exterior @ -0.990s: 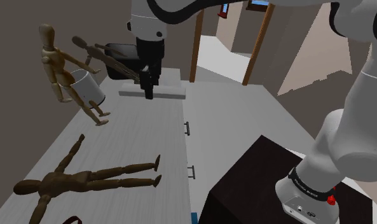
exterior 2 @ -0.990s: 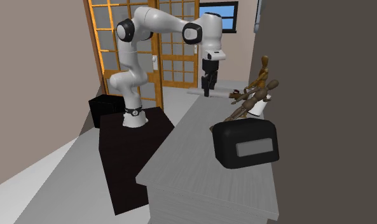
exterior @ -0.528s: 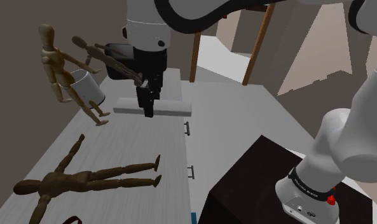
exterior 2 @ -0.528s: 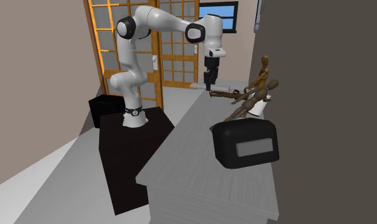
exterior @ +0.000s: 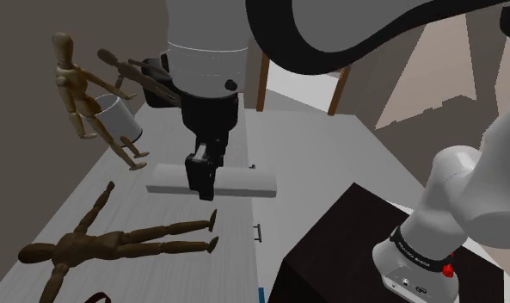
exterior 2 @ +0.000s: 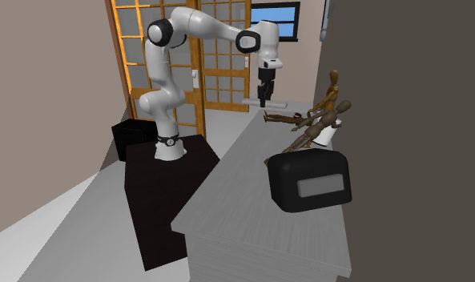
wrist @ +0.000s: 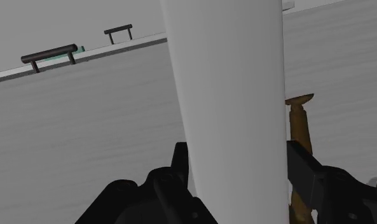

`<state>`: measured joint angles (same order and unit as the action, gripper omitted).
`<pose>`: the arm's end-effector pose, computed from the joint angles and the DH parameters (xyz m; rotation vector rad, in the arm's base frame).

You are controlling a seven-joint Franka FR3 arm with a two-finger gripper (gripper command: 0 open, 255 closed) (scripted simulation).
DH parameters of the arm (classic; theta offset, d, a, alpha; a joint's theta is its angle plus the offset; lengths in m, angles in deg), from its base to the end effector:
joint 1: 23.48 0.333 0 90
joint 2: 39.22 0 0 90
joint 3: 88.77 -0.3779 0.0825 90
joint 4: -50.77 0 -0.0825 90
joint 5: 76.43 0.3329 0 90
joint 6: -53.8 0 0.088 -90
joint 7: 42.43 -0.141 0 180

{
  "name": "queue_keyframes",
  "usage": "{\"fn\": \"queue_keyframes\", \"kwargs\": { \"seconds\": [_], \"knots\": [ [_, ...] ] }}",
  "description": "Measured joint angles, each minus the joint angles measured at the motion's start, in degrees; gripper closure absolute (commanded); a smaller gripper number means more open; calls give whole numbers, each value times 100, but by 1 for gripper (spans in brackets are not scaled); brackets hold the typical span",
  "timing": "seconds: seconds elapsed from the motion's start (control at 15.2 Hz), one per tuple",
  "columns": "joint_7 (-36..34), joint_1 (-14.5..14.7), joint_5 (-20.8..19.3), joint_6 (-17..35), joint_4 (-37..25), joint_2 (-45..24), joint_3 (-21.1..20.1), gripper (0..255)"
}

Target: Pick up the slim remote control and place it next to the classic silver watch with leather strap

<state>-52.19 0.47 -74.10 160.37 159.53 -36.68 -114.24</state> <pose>0.3176 0.3840 0.5578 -2.9444 -1.0420 0.0128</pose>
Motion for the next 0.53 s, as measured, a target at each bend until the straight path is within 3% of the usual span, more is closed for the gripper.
{"fn": "queue_keyframes", "kwargs": {
  "seconds": [0.53],
  "knots": [
    [-1065, 512, 46, 39, 46, 49, -571, 255]
  ]
}}
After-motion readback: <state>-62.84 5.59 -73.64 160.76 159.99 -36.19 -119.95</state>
